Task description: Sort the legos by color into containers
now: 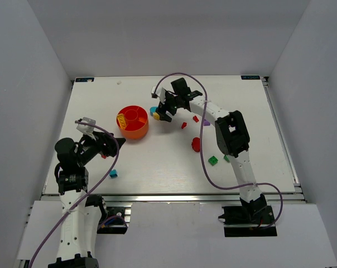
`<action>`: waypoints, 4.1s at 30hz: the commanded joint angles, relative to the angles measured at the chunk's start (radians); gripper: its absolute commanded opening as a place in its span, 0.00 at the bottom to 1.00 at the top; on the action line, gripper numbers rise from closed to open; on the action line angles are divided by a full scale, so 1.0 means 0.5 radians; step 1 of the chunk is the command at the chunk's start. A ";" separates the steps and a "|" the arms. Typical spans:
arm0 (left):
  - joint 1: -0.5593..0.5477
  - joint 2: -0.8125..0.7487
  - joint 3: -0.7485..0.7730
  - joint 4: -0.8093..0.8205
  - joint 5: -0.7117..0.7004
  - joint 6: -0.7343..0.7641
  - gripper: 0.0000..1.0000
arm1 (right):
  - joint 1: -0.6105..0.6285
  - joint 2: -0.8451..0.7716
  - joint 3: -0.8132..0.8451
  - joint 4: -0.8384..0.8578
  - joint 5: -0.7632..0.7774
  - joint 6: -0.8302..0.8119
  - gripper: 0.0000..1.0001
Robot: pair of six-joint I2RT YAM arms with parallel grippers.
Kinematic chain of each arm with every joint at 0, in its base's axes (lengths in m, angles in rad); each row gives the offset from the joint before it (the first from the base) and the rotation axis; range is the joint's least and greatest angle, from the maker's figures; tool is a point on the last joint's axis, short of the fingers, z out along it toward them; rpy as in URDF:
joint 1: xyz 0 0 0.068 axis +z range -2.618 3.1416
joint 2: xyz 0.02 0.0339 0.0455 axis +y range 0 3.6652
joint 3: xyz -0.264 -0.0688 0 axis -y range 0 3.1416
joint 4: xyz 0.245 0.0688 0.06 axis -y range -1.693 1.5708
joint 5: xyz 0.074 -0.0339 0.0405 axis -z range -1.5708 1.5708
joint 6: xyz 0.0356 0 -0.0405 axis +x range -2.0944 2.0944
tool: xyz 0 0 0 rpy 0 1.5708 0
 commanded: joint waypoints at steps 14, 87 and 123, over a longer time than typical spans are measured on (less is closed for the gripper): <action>-0.002 -0.021 0.039 -0.027 -0.009 0.027 0.79 | 0.010 0.151 0.135 0.154 0.049 0.134 0.82; -0.020 0.047 -0.176 0.553 0.369 -0.559 0.79 | -0.060 -0.717 -1.163 0.400 -0.267 0.112 0.09; -0.793 0.513 -0.259 0.479 -0.321 -1.448 0.81 | 0.004 -1.481 -1.853 0.317 -0.662 0.247 0.08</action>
